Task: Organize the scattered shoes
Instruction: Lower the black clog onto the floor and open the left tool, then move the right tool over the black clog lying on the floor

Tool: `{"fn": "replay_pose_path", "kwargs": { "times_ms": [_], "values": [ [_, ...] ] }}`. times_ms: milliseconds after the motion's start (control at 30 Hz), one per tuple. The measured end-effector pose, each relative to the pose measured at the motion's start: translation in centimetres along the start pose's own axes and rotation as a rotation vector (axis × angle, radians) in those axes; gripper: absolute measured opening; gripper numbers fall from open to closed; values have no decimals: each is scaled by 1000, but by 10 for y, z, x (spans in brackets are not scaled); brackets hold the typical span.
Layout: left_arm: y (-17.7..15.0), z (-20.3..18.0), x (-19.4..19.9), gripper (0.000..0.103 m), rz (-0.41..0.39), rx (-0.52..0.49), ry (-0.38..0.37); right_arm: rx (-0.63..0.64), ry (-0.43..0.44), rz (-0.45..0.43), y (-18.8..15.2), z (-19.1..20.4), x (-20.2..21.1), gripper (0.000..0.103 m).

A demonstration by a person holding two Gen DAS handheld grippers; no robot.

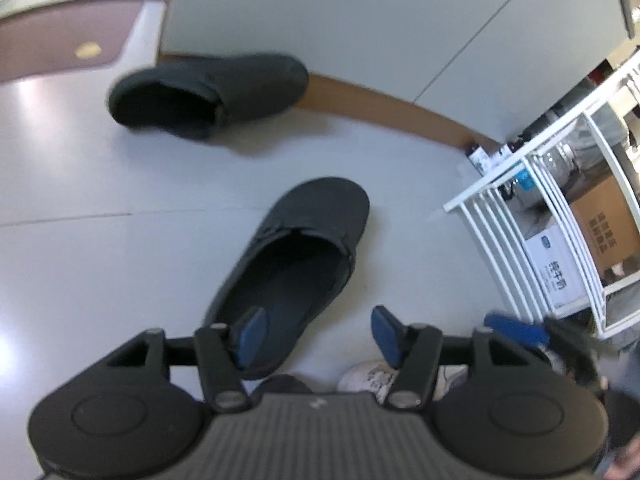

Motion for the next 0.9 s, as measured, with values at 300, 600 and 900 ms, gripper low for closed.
{"fn": "replay_pose_path", "kwargs": {
  "times_ms": [300, 600, 900],
  "values": [
    [-33, 10, 22, 72, -34, 37, 26, 228, -45, -79, 24, -7, -7, 92],
    [-35, 28, 8, 73, -84, 111, -12, 429, -103, 18, 18, -14, -36, 92],
    [-39, 37, 7, 73, -71, 115, 41, 582, -31, 205, 5, -16, -72, 91]
  ]
}}
Point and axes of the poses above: each gripper's, at about its wrist camera, not at the fingertips, and x roughly against the way its jaws point, z to its left, y to its top, the point moved 8 cm from there along -x, roughly the way its jaws point, and after that the axes turned 2 degrees about -x, right-handed, at the moved point
